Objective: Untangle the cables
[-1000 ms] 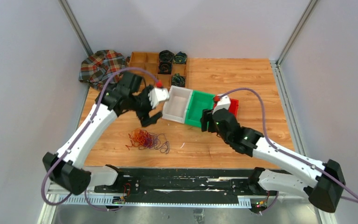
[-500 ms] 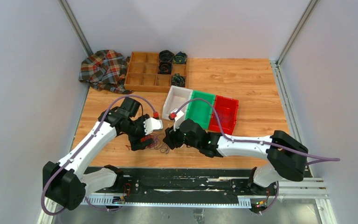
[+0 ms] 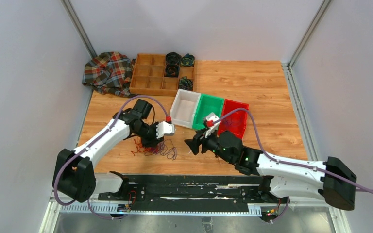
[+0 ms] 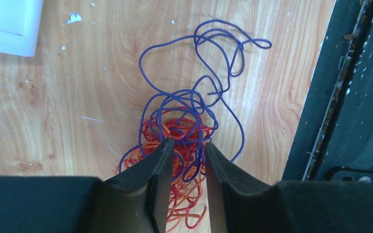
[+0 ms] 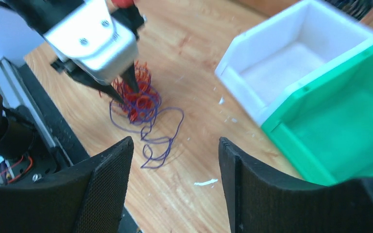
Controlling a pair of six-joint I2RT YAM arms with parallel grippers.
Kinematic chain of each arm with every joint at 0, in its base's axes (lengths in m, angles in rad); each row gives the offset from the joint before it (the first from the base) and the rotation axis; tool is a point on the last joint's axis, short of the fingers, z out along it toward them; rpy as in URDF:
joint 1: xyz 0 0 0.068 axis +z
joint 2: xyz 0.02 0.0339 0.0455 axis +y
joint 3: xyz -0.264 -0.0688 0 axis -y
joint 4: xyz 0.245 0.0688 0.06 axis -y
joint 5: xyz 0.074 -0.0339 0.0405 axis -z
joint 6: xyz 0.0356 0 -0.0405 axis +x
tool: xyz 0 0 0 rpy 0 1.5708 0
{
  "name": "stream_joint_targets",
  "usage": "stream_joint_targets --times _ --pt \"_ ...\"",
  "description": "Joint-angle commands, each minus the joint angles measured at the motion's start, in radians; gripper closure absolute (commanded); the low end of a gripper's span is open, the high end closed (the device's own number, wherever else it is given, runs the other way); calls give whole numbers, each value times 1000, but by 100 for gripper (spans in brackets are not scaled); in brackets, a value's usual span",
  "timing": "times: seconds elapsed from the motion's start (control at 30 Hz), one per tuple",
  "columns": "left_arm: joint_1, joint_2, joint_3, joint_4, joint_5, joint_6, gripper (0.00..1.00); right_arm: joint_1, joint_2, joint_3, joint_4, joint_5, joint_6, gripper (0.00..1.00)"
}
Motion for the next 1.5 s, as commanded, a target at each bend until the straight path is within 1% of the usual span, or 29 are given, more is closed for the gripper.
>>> stream_joint_targets --times 0.0,0.03,0.07,0.1,0.3,0.37,0.47,0.57,0.73,0.8,0.87,0.93,1.0,1.13,1.2,1.3,1.47 --pt "5 33 33 -5 17 67 78 3 -100 -21 37 111 -102 35" --pt "6 29 37 -5 9 60 90 3 -109 -18 33 113 -110 35" --pt "6 22 42 -6 2 50 98 3 -111 -14 29 114 -115 35" --pt "6 11 48 -10 -4 42 99 3 -110 -10 28 110 -117 35" --pt "5 -96 128 -100 -4 -22 99 3 -65 19 56 72 -109 38" --pt "6 -140 149 -123 -5 -76 99 3 -59 23 86 69 -107 38" --pt "6 -208 187 -147 -20 -139 99 4 -42 27 148 28 -113 34" --pt "6 -250 247 -168 -17 -194 100 7 -8 67 157 -39 -125 30" --pt "6 -318 354 -174 96 -309 100 47 72 176 156 -72 -197 27" --pt "6 -346 370 -173 150 -330 99 58 106 227 152 -97 -218 27" --pt "5 -367 383 -173 171 -335 100 62 133 275 150 -134 -232 27" --pt "6 -376 401 -173 164 -343 100 70 163 316 142 -153 -246 27" --pt "6 -378 416 -174 157 -360 100 78 193 352 133 -136 -262 27" --pt "6 -379 459 -173 191 -402 99 78 234 385 152 -156 -258 26" --pt "6 -374 498 -174 199 -416 100 81 249 390 159 -193 -247 26" --pt "6 -359 566 -172 186 -433 100 92 264 385 167 -210 -229 24" --pt "6 -325 655 -172 163 -490 100 121 296 346 247 -172 -217 21"
